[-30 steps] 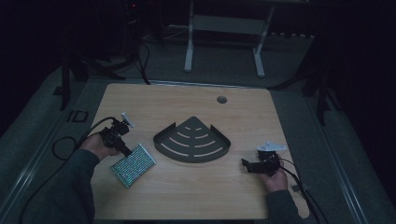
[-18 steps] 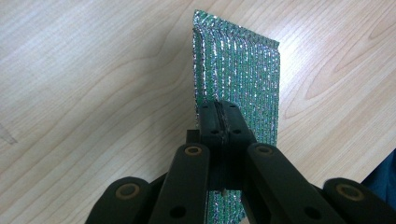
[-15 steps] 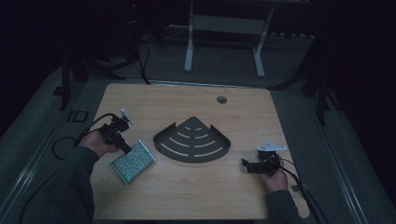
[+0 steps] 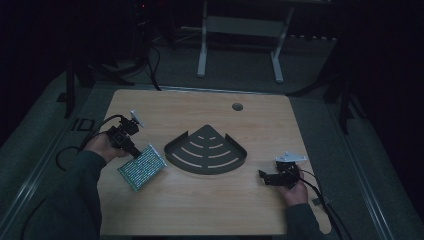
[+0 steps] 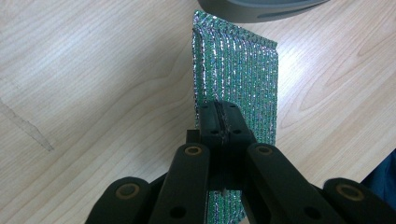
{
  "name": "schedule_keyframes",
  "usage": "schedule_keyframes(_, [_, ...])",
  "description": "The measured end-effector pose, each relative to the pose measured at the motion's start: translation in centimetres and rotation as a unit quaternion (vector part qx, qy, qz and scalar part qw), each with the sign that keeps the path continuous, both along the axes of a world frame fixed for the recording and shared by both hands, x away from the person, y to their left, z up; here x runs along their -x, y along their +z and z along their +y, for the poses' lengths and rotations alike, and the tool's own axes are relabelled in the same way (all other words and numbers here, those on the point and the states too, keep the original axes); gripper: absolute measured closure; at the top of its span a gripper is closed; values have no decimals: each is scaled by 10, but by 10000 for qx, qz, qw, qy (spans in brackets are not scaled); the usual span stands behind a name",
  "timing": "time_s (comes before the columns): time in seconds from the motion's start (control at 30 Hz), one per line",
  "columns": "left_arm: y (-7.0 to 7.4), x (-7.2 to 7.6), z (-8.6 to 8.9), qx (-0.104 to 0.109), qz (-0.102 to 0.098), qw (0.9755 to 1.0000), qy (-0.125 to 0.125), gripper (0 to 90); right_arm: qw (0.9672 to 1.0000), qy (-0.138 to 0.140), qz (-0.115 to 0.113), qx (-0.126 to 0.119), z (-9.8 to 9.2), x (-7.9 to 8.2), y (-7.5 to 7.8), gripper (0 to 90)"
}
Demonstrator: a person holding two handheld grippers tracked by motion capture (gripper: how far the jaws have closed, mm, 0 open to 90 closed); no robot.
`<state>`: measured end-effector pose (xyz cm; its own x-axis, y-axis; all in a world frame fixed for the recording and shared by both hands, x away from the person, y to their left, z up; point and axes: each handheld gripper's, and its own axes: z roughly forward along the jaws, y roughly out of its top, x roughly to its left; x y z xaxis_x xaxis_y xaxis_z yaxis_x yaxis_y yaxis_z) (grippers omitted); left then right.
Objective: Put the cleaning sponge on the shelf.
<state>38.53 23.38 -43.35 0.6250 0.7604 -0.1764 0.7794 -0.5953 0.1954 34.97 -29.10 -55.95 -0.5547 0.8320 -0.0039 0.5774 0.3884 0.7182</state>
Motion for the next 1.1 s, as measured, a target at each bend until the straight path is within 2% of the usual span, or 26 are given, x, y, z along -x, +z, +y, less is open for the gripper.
schedule_keyframes(0.6, [26, -9, -12, -62, -272, 9996, -86, 900, 10000, 3, -4, 2, 0, 0, 0, 120])
schedule_keyframes(1.1, [38, -18, -23, -152, -466, 9988, -93, 900, 10000, 3, -5, 3, 0, 0, 0, 120])
